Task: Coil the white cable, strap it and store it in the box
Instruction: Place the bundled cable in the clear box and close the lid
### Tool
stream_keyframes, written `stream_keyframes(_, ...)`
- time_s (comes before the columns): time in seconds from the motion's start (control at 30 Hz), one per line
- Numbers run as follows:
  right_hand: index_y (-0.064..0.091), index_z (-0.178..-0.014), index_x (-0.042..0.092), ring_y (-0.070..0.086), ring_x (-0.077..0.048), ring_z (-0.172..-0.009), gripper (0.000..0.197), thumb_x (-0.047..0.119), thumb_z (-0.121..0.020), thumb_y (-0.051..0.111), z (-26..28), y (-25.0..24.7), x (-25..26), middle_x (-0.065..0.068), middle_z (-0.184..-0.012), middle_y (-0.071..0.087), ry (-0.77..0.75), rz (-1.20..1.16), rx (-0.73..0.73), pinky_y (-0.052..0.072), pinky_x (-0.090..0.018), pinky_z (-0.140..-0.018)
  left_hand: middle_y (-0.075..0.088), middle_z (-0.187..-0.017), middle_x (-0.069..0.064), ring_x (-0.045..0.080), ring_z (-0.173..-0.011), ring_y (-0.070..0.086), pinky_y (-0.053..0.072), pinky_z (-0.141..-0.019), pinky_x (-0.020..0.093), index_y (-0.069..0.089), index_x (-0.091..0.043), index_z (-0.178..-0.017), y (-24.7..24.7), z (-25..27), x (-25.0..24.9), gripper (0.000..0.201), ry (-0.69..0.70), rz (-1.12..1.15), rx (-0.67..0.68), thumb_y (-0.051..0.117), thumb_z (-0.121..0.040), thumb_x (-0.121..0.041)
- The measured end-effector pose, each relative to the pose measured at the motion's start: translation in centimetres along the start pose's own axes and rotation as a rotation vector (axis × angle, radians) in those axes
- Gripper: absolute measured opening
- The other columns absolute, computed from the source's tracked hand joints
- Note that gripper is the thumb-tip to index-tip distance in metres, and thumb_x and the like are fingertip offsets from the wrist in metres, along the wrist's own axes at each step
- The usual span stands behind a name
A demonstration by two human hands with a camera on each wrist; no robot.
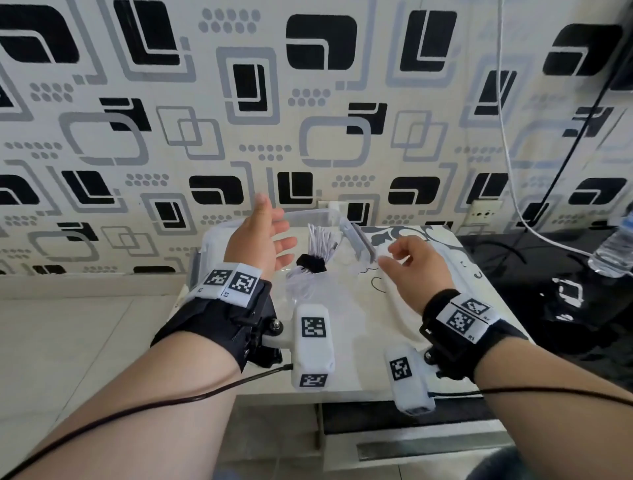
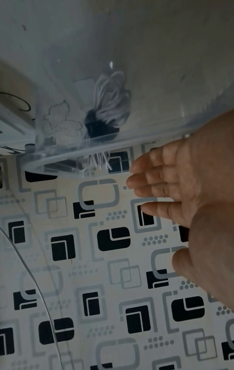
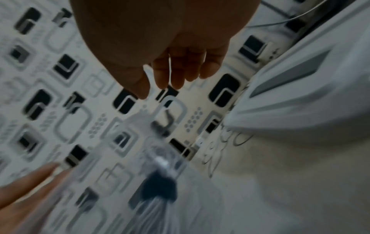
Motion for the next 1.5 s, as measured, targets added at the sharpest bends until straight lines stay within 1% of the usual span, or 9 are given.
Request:
stream_keyframes(0.23, 0.053, -0.118, 0.021, 0.05, -0.029, -0.113, 0.05, 0.042, -0.075, 0.064, -0.7, 0.7, -10.9, -0.005, -0.118, 0.057, 0.397, 0.377, 0.169, 0.043, -0.039, -0.095, 0.064, -0.101, -0.002, 0.018, -0.087, 0.065, 0.052, -0.082, 0.037, 0.061, -0.023, -0.088, 1.3, -0.9, 0.2, 0.046, 0.026, -0.067, -0.045, 0.031, -0.094, -0.057)
stream_keyframes(0.43, 0.039, -0.129, 0.018, 0.038, -0.031, -0.122, 0.08, 0.061, -0.067, 0.063, -0.2, 1.6, -11.9, -0.007, -0.13, 0.041, 0.431, 0.622, 0.189, 0.034, -0.045, -0.099, 0.065, -0.106, 0.002, 0.02, -0.086, 0.065, 0.053, -0.079, 0.038, 0.06, -0.018, -0.098, 3.0, -0.7, -0.5, 0.046, 0.156, -0.226, -0.058, 0.029, -0.096, -0.053)
stream_keyframes(0.63, 0.041, -0.126, 0.01, 0.042, -0.033, -0.122, 0.042, 0.025, -0.088, 0.046, -0.9, 0.4, -13.8, -0.014, -0.131, 0.045, 0.537, 0.61, 0.131, 0.036, -0.043, -0.1, 0.065, -0.105, -0.001, 0.018, -0.088, 0.066, 0.054, -0.081, 0.039, 0.06, -0.024, -0.092, 4.4, 0.2, -0.7, 0.043, 0.243, -0.34, -0.015, 0.029, -0.096, -0.054)
stream_keyframes(0.73, 0.049, -0.085, 0.008, 0.056, -0.035, -0.103, 0.009, 0.017, -0.085, 0.047, -1.6, -0.1, -14.5, -0.016, -0.112, 0.058, 0.514, 0.579, 0.15, 0.046, -0.039, -0.086, 0.065, -0.104, -0.002, 0.018, -0.088, 0.067, 0.054, -0.082, 0.04, 0.061, -0.026, -0.09, 4.4, 0.5, -1.0, 0.041, 0.253, -0.346, -0.014, 0.03, -0.096, -0.053)
stream_keyframes(0.83, 0.043, -0.062, 0.012, 0.054, -0.032, -0.079, 0.023, 0.017, -0.08, 0.056, -2.0, 0.3, -14.5, -0.013, -0.086, 0.062, 0.487, 0.546, 0.188, 0.045, -0.033, -0.072, 0.065, -0.105, -0.002, 0.017, -0.088, 0.067, 0.054, -0.086, 0.043, 0.061, -0.023, -0.096, 4.5, 0.6, -1.0, 0.043, 0.252, -0.366, -0.008, 0.029, -0.097, -0.052)
stream_keyframes(0.93, 0.046, -0.062, 0.013, 0.055, -0.032, -0.076, 0.02, 0.021, -0.076, 0.06, -1.7, 0.6, -14.2, -0.006, -0.067, 0.052, 0.494, 0.527, 0.215, 0.047, -0.033, -0.072, 0.066, -0.104, -0.004, 0.014, -0.084, 0.067, 0.052, -0.089, 0.047, 0.061, -0.029, -0.089, 4.6, 0.8, -1.1, 0.04, 0.267, -0.386, -0.006, 0.029, -0.097, -0.053)
stream_keyframes(1.07, 0.048, -0.063, 0.013, 0.055, -0.033, -0.077, 0.019, 0.025, -0.073, 0.06, -1.6, 0.1, -14.0, -0.006, -0.066, 0.05, 0.504, 0.514, 0.189, 0.049, -0.035, -0.076, 0.066, -0.098, -0.006, 0.015, -0.082, 0.067, 0.053, -0.088, 0.046, 0.06, -0.031, -0.083, 4.5, 1.1, -1.3, 0.039, 0.274, -0.384, -0.005, 0.03, -0.097, -0.051)
stream_keyframes(1.3, 0.053, -0.067, 0.004, 0.05, -0.026, -0.06, 0.02, 0.02, -0.079, 0.052, -2.2, -0.8, -11.6, -0.01, -0.067, 0.055, 0.493, 0.367, 0.134, 0.037, -0.026, -0.057, 0.066, -0.097, -0.007, 0.016, -0.082, 0.067, 0.054, -0.086, 0.044, 0.062, -0.029, -0.083, 3.7, 1.6, -1.9, 0.038, 0.293, -0.389, 0.0, 0.032, -0.097, -0.05)
stream_keyframes(1.5, 0.061, -0.103, 0.008, 0.058, -0.03, -0.091, 0.028, 0.014, -0.079, 0.051, -2.6, -3.9, -5.9, -0.009, -0.094, 0.064, 0.304, 0.188, -0.091, 0.042, -0.029, -0.075, 0.066, -0.096, -0.009, 0.016, -0.084, 0.067, 0.053, -0.087, 0.046, 0.061, -0.031, -0.082, 2.3, 1.9, -2.6, 0.036, 0.313, -0.376, -0.017, 0.033, -0.097, -0.049)
Point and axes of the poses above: each hand's wrist, its own z-axis away from the middle knuckle, its own y-axis out of the palm, x = y × z, the point moved 10 cm from there along -z, towards the middle knuckle
